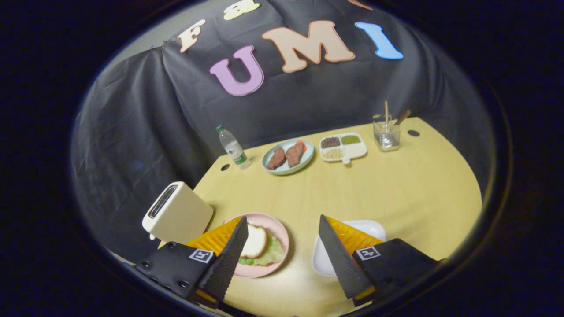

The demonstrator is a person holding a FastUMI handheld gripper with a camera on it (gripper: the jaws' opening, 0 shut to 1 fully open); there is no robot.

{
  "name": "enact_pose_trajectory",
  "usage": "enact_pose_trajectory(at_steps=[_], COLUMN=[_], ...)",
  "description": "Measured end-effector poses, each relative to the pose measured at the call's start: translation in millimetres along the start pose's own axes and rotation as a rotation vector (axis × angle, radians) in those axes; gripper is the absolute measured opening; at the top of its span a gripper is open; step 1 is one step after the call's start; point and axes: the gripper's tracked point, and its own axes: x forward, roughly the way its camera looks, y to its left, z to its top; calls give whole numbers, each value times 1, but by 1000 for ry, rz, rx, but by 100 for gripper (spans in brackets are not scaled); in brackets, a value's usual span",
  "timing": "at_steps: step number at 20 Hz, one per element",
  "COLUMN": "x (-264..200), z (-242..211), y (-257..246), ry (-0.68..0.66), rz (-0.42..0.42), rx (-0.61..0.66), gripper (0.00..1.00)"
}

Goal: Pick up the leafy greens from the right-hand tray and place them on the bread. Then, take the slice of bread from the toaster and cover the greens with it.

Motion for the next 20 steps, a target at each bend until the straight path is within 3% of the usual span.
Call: enact_pose_trajectory(at_steps=[8,16,20], x=[-64,-141,-171], z=[90,125,122], y=[-43,-54,-54], ry=[-360,-578,-608], rz=[-124,-252,-294], rx=[-160,-229,-243], gripper=[100,100,100])
